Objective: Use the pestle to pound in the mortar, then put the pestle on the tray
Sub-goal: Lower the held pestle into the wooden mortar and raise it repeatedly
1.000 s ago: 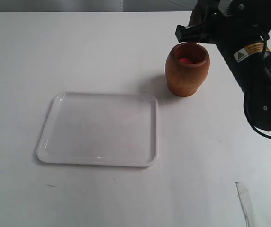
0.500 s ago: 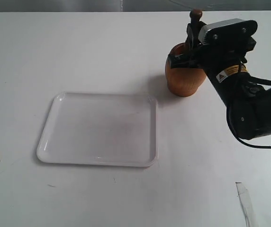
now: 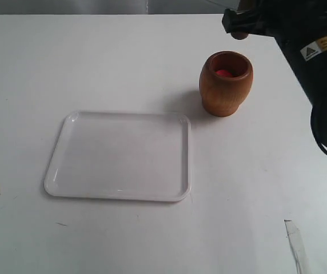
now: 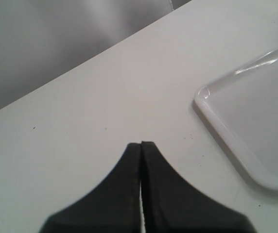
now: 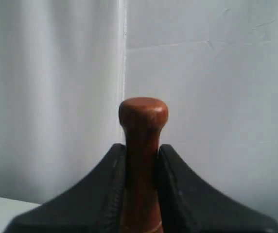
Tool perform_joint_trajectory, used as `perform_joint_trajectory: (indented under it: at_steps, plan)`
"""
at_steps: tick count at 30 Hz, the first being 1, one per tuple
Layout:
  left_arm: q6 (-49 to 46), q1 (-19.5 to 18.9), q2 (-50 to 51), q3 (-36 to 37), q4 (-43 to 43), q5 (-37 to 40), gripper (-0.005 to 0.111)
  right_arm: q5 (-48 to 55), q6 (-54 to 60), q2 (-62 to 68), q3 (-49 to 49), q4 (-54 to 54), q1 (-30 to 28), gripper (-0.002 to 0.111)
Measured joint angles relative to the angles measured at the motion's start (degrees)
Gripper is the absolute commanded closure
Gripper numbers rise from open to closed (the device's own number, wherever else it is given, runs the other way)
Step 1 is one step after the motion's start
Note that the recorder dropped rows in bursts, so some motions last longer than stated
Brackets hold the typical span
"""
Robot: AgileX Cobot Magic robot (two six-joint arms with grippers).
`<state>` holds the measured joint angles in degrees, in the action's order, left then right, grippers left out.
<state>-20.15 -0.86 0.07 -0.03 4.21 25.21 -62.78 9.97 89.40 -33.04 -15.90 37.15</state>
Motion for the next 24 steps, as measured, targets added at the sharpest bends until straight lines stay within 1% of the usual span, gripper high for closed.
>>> perform_joint_trajectory:
  at_steps: [4,10,14,17,19,24]
  plan:
    - [0.0,0.0,0.0,0.0,0.0,0.0,0.107,2.4,0.3,2.1,0.0,0.0,0.0,0.108]
    - [0.0,0.0,0.0,0.0,0.0,0.0,0.107,3.2,-1.1,13.4,0.0,0.0,0.0,0.108]
    - [0.0,0.0,0.0,0.0,0.0,0.0,0.107,-3.5,-1.5,17.7,-0.3,0.0,0.0,0.108]
    - [0.0,0.0,0.0,0.0,0.0,0.0,0.107,-3.8,-1.5,16.9,-0.3,0.0,0.0,0.108]
    - [0.0,0.0,0.0,0.0,0.0,0.0,0.107,-1.4,-1.5,14.5,0.0,0.0,0.0,0.108]
    - [0.0,0.0,0.0,0.0,0.0,0.0,0.107,0.2,-0.5,2.7,0.0,0.0,0.0,0.108]
